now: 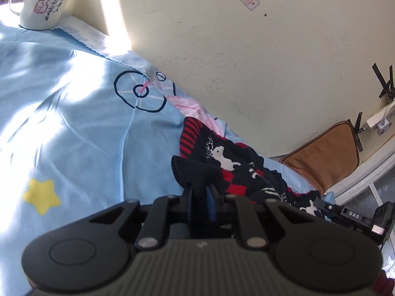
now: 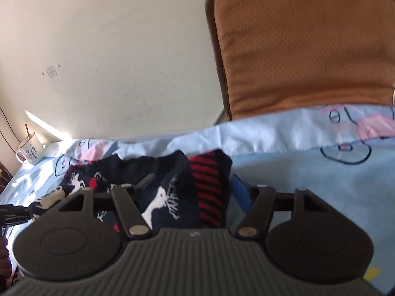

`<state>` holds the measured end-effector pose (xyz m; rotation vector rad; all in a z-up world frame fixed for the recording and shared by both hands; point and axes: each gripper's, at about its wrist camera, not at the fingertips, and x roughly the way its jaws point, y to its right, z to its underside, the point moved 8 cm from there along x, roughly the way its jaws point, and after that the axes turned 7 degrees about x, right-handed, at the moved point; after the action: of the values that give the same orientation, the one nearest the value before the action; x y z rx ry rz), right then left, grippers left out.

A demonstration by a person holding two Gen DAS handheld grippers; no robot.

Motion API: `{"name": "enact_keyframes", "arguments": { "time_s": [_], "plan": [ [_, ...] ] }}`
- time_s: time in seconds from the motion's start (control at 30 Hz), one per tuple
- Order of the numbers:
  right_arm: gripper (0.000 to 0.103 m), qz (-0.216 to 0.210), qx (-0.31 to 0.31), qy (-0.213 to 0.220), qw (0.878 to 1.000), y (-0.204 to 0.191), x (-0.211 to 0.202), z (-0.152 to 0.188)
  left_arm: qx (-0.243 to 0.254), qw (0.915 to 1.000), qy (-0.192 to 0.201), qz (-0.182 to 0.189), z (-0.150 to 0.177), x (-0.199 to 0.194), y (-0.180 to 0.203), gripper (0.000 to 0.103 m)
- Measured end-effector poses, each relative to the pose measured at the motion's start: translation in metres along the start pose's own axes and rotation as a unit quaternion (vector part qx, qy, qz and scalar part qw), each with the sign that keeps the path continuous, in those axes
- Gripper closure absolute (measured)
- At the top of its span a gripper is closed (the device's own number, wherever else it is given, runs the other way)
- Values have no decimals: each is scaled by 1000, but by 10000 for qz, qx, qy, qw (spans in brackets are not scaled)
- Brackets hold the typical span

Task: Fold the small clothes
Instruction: 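Lift the sleeve cuff with the left gripper and lay it onto the folded sweater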

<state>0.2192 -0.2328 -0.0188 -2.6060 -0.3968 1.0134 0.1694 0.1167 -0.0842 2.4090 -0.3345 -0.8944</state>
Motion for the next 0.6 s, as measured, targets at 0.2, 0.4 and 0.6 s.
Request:
{"name": "enact_keyframes", "arguments": {
  "time_s": [0.2, 0.4, 0.6],
  "plan": [
    [83, -546, -84, 1181, 9915, -32, -6, -10, -109, 9942, 991, -416, -24, -49, -30, 92],
    [59, 1019, -633, 417, 9919, -2, 37, 12, 211, 9890, 707, -1285, -20, -36, -46, 92],
    [31, 224, -346, 593, 9974, -18, -14, 14, 662, 9864, 722, -1320, -15, -35, -30, 92]
  ]
}}
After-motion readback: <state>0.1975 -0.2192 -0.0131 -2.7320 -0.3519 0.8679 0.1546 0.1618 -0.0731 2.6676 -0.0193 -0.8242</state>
